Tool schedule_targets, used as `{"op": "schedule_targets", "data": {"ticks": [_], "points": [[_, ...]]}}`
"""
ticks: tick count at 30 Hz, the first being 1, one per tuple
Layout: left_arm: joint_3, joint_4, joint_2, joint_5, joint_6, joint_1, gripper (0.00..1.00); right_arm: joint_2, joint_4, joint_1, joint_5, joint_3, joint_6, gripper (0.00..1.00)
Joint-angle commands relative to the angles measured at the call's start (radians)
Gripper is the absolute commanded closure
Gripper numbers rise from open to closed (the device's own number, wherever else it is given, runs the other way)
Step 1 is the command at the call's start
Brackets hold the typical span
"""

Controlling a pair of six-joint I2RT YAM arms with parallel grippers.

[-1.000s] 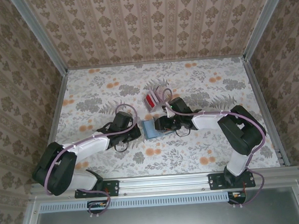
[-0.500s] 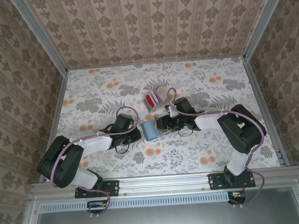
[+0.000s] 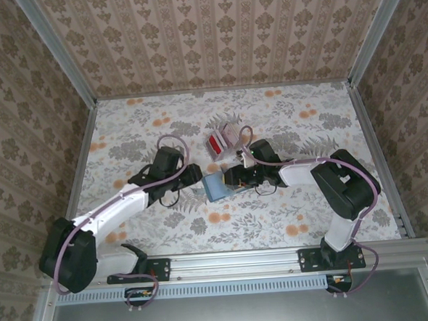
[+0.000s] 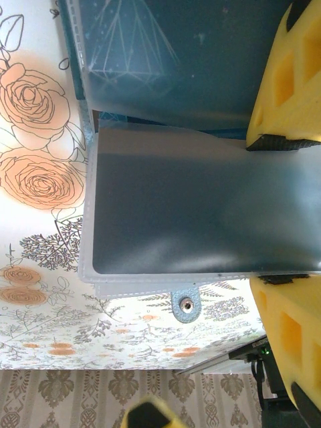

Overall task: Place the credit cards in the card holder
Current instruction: Flip over the card slot on the card holder.

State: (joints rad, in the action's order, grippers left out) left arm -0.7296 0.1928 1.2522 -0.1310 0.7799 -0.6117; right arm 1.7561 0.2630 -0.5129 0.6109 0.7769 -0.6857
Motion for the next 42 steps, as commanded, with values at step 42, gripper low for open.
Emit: {"op": "schedule_targets", "data": {"ticks": [42], "points": [[-0.073,-0.270,0.381,-0.226,0.110,-0.037,0.80,0.028,-0.009,0.034,-0.005,-0.045,-0.012,0.46]]}}
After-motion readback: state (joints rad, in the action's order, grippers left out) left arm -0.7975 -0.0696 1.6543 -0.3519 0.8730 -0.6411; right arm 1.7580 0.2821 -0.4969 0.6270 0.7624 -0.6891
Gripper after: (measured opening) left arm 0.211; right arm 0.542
